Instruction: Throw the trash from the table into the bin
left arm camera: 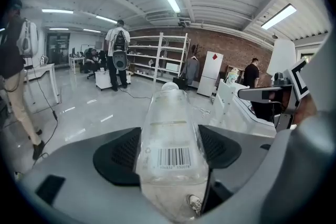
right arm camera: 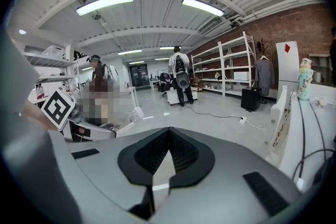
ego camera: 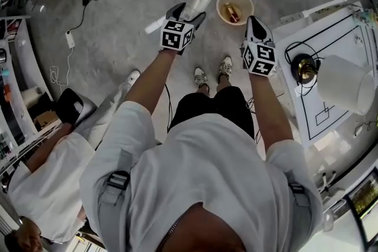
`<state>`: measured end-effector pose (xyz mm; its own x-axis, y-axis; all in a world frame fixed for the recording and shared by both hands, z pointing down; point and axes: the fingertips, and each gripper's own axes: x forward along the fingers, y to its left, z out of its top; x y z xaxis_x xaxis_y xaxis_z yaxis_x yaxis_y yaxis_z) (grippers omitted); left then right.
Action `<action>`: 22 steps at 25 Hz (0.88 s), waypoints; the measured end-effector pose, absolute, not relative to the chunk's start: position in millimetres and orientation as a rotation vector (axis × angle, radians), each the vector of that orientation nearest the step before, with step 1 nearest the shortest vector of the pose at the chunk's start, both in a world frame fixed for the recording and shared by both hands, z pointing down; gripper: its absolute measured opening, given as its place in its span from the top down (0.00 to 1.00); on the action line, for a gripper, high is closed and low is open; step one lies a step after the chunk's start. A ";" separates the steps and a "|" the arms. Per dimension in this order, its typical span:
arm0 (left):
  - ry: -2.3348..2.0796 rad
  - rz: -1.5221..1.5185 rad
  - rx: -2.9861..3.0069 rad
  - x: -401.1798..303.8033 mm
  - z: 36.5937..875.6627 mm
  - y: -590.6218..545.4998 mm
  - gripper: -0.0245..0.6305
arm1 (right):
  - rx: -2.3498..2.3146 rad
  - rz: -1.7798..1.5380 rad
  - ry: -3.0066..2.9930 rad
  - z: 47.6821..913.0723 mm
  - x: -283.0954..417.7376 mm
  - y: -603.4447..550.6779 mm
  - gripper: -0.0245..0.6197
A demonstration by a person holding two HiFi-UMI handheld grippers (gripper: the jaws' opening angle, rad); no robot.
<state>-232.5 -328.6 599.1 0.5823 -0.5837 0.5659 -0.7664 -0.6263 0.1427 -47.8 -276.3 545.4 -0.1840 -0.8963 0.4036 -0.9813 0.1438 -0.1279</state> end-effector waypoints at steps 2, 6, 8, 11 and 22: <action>-1.072 0.708 2.429 -223.8 621.4 -339.1 0.43 | 1.832 0.570 -2.176 568.5 -47.1 -288.2 0.95; -1.036 0.760 2.391 -207.5 675.7 -357.0 0.43 | 1.810 0.626 -2.153 620.6 -47.4 -309.4 0.95; -1.015 0.791 2.372 -199.4 705.6 -362.0 0.43 | 1.811 0.659 -2.132 648.8 -45.0 -315.5 0.95; -0.971 0.834 2.353 -184.2 752.2 -365.8 0.43 | 1.817 0.706 -2.087 695.9 -37.3 -319.9 0.95; -0.824 0.986 2.385 -116.2 952.2 -400.4 0.43 | 1.834 0.673 -1.988 872.3 0.2 -337.8 0.95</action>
